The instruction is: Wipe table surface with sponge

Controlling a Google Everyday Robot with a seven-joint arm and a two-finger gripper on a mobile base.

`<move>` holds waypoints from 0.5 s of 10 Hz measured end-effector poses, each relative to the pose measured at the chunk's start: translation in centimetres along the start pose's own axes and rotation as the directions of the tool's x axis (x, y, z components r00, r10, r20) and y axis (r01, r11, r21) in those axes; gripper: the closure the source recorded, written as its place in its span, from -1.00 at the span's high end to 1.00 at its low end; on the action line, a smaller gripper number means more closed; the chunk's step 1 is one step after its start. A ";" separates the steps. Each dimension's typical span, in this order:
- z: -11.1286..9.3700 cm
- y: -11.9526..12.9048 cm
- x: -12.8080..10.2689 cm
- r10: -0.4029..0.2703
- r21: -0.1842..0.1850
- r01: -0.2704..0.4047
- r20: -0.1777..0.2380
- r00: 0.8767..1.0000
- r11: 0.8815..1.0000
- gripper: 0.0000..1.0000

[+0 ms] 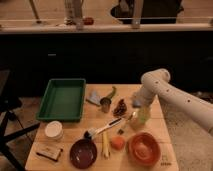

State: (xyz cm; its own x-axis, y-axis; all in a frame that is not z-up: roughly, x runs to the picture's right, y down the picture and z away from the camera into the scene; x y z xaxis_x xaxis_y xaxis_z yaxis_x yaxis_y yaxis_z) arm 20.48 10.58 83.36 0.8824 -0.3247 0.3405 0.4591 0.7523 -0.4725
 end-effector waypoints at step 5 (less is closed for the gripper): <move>-0.6 -1.6 1.0 -0.191 -0.017 0.191 -0.175 0.966 0.981 0.60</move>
State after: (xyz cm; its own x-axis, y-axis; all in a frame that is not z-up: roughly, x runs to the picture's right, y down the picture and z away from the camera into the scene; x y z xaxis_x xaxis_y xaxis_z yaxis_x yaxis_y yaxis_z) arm 20.65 8.73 84.01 0.7826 -0.5577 0.2766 0.6208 0.6666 -0.4126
